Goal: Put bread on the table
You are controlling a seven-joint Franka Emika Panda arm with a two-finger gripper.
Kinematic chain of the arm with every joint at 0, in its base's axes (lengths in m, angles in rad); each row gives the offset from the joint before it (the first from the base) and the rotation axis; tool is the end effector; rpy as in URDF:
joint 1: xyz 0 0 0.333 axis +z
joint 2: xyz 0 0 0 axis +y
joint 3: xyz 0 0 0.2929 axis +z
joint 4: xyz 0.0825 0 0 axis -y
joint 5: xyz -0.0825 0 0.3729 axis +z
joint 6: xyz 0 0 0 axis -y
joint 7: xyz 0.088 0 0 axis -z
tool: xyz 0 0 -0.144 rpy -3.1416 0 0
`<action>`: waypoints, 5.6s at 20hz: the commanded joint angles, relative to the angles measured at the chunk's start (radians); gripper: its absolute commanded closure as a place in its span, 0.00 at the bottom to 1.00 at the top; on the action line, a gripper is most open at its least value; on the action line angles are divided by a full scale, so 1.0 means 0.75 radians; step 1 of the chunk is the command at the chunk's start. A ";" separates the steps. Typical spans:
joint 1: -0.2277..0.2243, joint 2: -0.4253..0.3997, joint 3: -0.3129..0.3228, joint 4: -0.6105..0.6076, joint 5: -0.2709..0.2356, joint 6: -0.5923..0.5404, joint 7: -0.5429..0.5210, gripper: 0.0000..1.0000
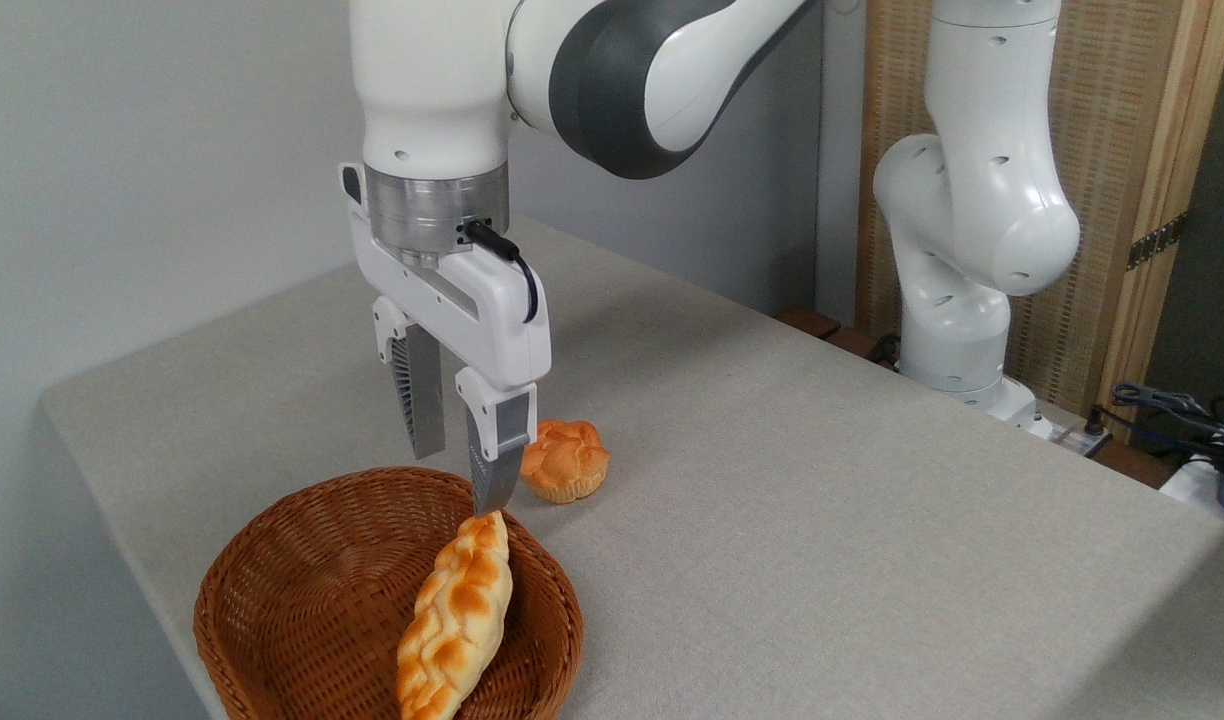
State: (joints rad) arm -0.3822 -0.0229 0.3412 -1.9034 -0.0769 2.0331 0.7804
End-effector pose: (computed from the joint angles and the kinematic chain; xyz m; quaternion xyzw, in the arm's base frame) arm 0.5645 -0.0291 0.4632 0.9193 -0.3842 0.0846 0.0095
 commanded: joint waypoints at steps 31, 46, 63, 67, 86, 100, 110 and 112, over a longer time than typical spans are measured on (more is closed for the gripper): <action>-0.002 0.131 0.038 0.032 0.013 0.232 -0.010 0.00; -0.008 0.239 0.093 -0.013 0.019 0.222 -0.157 0.00; -0.020 0.260 0.083 -0.009 0.015 0.232 -0.147 0.71; -0.020 0.258 0.081 -0.007 0.013 0.232 -0.147 0.71; -0.024 0.149 0.063 0.008 0.002 0.230 -0.145 0.66; -0.016 -0.051 0.077 0.004 0.006 -0.111 -0.041 0.63; -0.010 -0.084 0.081 -0.011 0.013 -0.365 0.105 0.63; -0.008 -0.084 0.083 -0.013 0.013 -0.391 0.117 0.63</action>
State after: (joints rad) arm -0.3854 -0.0658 0.3953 -1.8976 -0.0767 1.7856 0.8309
